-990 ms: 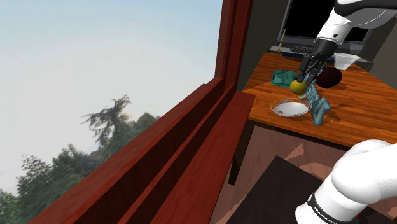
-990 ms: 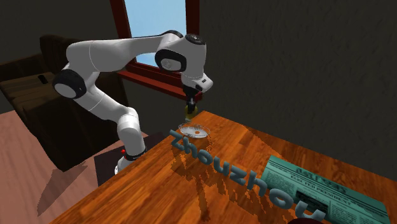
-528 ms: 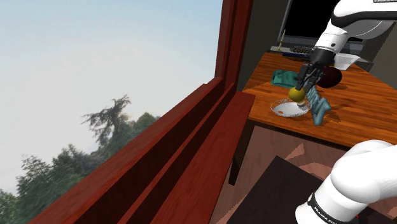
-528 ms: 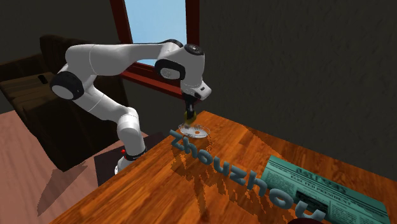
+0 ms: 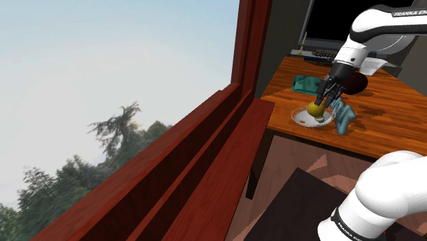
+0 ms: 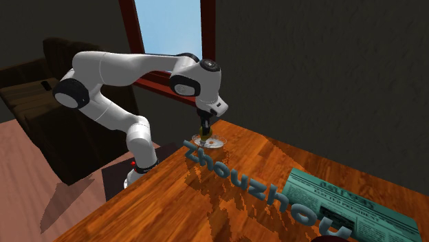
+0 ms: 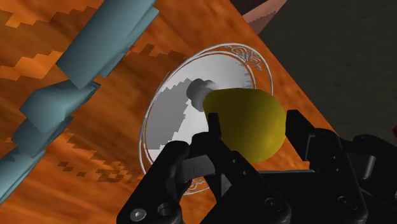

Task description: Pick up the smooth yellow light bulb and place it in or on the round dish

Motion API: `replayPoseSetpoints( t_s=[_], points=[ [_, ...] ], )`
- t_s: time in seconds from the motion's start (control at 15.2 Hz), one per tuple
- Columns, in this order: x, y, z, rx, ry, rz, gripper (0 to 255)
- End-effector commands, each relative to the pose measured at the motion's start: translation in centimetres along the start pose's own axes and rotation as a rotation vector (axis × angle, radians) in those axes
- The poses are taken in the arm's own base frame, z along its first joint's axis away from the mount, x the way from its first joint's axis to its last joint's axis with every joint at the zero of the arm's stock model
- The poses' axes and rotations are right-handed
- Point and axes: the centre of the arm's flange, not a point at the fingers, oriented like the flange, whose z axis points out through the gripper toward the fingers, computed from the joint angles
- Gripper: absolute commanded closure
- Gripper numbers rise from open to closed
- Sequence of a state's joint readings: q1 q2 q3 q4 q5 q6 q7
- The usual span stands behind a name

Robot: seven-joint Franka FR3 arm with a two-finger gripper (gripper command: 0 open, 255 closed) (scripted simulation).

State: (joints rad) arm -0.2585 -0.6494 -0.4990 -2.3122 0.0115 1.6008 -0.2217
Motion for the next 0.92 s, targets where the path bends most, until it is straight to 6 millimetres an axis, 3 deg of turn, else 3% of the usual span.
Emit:
replayPoseSetpoints(
  t_s=[0.0, 0.33, 0.4, 0.73, 0.86],
  points=[
    [0.0, 0.0, 0.1, 0.0, 0.0, 0.0, 255],
    [0.0, 0.0, 0.1, 0.0, 0.0, 0.0, 255],
    [0.0, 0.0, 0.1, 0.0, 0.0, 0.0, 0],
    [0.0, 0.0, 0.1, 0.0, 0.0, 0.0, 0],
    [0.0, 0.0, -2.5, 0.0, 0.0, 0.0, 0]
  ],
)
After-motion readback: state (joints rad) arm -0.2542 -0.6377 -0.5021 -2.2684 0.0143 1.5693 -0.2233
